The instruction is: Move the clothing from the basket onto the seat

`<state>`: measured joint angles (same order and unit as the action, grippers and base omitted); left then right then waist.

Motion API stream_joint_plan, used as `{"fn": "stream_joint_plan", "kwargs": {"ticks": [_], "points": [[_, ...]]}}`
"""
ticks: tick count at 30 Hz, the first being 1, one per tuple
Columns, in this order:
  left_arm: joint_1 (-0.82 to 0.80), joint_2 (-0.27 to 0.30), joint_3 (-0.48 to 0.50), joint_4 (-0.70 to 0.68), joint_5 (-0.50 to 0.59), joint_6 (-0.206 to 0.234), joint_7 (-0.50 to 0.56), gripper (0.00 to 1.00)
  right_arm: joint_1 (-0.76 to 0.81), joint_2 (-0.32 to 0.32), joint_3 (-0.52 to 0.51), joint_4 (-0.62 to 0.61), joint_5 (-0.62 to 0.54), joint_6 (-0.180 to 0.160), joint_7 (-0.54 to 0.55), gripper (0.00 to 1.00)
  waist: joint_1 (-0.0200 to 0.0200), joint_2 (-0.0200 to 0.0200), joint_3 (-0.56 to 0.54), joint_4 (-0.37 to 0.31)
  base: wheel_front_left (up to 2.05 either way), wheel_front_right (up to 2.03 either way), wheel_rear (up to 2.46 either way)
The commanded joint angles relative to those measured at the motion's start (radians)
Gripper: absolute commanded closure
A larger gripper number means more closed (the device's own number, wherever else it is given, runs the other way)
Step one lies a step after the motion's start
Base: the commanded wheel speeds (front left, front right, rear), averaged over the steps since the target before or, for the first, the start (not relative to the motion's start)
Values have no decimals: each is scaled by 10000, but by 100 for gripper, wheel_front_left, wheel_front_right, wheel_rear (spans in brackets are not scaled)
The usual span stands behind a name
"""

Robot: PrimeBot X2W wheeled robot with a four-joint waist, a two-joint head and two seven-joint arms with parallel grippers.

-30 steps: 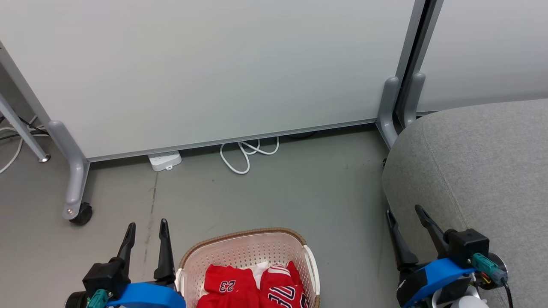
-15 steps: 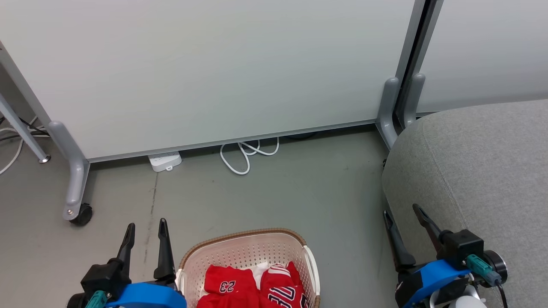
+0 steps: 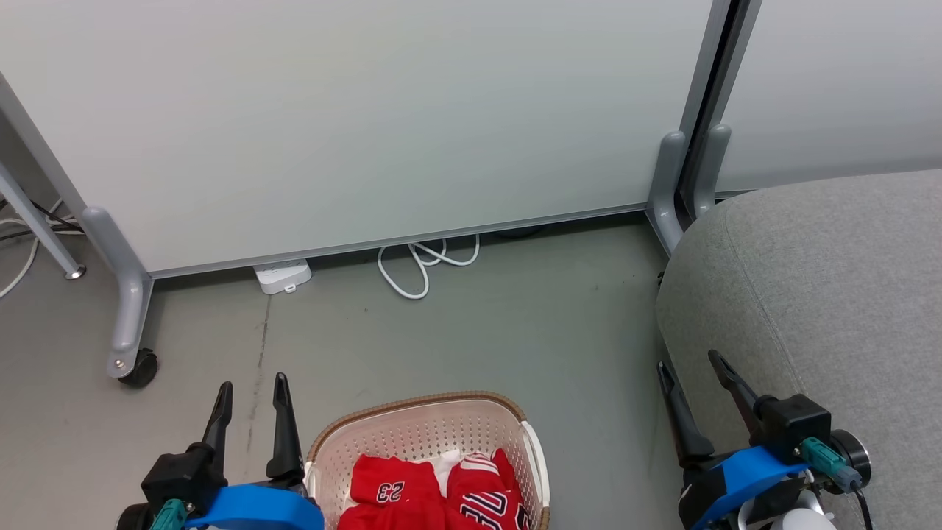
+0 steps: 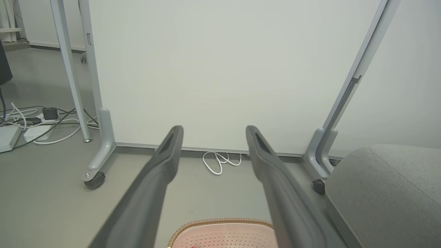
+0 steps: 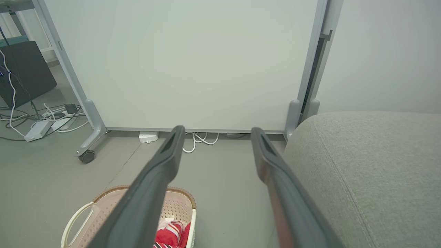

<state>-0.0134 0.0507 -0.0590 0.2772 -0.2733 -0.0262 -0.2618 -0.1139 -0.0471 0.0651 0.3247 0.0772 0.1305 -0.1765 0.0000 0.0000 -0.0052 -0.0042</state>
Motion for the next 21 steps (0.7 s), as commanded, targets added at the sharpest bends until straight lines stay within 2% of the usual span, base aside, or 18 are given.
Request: {"fn": "stream_joint_plan", "kwargs": {"ticks": [1,11,21], "points": [[44,-5,-27,-39,34,42,-48,0,-102,-59,35,2,13,4,26,0,0,0,7,-12,0,0,0],[-107,-5,-101,218,201,-80,-49,0,-246,-56,121,-167,113,4,14,0,0,0,440,-74,0,0,0],[-1667,204,-470,1640,619,-529,-41,0,-1698,-54,506,-1054,41,4,-54,0,0,0,3337,-666,0,0,0]]}}
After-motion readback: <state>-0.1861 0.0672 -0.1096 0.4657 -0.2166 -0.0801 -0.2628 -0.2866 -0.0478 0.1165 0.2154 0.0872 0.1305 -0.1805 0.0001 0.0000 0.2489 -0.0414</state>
